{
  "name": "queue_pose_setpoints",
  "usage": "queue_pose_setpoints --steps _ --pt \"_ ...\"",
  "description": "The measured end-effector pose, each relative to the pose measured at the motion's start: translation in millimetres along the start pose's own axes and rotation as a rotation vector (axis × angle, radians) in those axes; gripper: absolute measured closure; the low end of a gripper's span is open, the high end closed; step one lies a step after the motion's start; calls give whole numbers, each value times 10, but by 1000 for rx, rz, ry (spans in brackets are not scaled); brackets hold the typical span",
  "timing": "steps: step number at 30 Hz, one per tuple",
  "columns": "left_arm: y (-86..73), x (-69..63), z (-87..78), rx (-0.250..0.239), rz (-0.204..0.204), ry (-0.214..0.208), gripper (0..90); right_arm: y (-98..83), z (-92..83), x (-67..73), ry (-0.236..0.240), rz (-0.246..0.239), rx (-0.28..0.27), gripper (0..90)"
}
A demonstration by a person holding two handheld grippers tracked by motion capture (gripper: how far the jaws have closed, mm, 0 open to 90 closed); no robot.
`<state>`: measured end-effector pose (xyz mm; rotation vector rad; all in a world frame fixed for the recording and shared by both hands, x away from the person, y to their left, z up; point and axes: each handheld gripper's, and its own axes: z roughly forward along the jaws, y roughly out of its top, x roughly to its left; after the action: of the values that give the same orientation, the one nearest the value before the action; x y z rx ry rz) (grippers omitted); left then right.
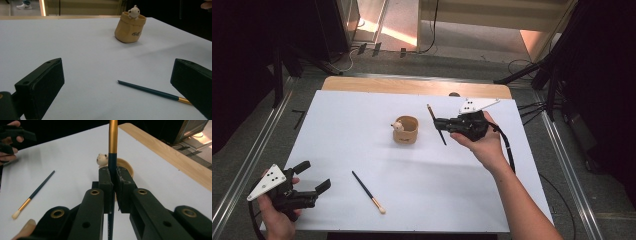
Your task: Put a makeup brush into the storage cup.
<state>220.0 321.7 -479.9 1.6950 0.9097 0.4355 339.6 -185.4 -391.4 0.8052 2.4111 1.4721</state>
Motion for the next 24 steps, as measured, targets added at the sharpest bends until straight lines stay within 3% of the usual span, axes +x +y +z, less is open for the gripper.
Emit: queue_pose_setpoints --steps 12,24 --pt "0 10 -6 0 2 -1 0 52 42 12 -14 25 -106 849" --pt "1 8 -4 0 1 -2 0 89 92 29 -42 54 -171 849"
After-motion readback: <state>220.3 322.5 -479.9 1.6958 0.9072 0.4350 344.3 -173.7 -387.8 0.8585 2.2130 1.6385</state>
